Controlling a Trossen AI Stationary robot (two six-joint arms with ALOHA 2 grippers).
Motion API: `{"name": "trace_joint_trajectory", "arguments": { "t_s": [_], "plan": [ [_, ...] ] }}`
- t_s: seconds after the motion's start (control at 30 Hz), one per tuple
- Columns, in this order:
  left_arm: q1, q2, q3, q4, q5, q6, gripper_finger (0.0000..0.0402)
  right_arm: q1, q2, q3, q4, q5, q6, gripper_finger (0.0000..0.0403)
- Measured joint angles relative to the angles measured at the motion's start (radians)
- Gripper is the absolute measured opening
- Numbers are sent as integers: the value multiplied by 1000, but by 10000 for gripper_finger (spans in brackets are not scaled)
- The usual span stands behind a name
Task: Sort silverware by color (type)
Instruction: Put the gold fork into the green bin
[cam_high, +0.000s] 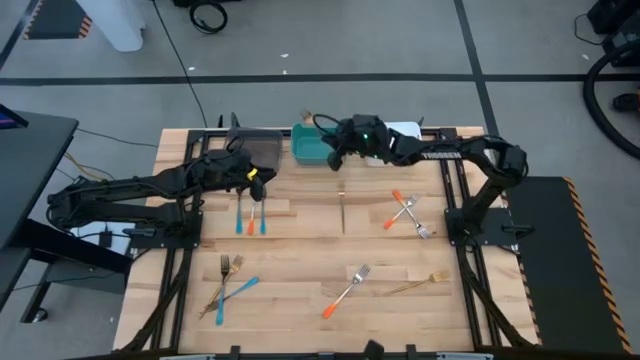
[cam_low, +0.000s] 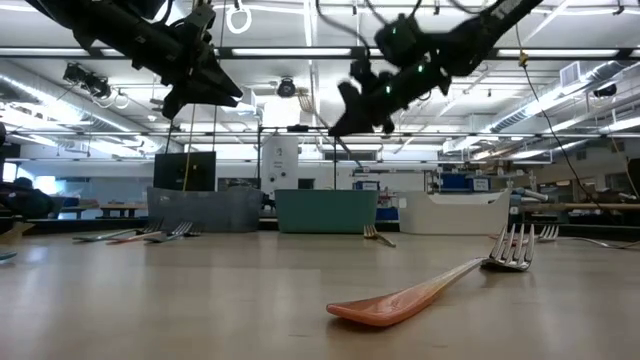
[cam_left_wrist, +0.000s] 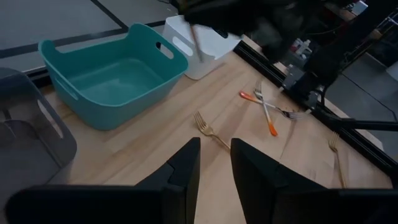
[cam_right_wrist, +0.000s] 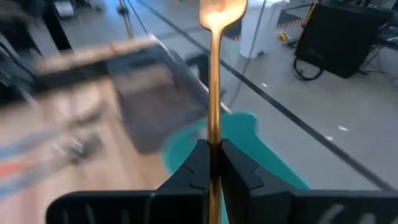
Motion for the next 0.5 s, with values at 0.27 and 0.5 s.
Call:
{"name": "trace_joint_trajectory", "arguments": {
  "t_s": [0.27,0.5],
  "plan": [
    [3,0,0,0,-2,0,98,-93,143,-1,127,-144,-188,30],
    [4,0,0,0,-1,0,98,-107,189,-1,93,-131,-152,37]
  ]
}}
